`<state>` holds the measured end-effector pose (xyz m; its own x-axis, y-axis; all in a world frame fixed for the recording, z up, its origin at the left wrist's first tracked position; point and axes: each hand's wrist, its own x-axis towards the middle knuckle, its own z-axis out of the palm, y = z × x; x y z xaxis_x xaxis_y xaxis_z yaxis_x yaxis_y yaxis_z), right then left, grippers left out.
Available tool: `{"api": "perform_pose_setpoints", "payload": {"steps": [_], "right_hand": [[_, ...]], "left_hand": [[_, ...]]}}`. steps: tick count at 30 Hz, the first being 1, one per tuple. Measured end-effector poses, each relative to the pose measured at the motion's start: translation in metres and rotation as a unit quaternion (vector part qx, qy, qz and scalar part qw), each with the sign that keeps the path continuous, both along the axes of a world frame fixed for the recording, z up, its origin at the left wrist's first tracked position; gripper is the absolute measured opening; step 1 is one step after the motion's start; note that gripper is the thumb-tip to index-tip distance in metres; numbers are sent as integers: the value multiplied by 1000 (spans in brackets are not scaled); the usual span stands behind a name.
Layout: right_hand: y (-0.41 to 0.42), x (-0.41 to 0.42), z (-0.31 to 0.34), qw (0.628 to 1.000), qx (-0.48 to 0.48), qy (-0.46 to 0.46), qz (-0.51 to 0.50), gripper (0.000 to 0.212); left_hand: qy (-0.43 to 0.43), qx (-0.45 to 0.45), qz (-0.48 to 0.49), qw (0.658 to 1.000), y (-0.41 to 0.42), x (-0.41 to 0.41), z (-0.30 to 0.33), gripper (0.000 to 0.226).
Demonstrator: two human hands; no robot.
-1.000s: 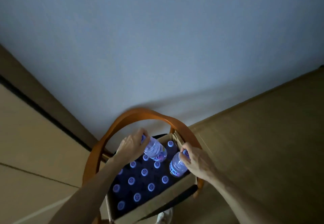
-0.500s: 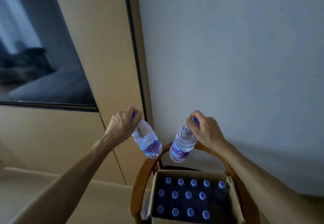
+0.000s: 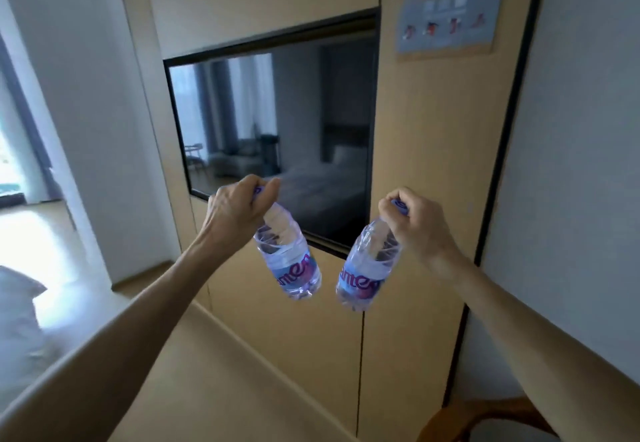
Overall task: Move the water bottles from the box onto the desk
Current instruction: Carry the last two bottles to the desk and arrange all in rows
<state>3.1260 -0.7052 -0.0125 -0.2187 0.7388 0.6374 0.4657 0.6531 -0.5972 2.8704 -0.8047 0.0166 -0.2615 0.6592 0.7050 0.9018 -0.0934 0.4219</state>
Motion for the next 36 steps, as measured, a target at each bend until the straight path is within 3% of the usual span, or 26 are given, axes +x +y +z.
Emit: {"api": "perform_pose_setpoints", "payload": {"steps": [6,14,36], "right_hand": [[20,-135,25,995,-16,41,92,18],[53,-288,30,985,-13,24,171,17],[233,-638,52,921,9,3,388,14]], "left_hand": [[-17,31,71,997,-18,-118,28,43],[-11,40,150,988,-14,-233,39,44],[29,52,344,937,96,-501,48,44]]}}
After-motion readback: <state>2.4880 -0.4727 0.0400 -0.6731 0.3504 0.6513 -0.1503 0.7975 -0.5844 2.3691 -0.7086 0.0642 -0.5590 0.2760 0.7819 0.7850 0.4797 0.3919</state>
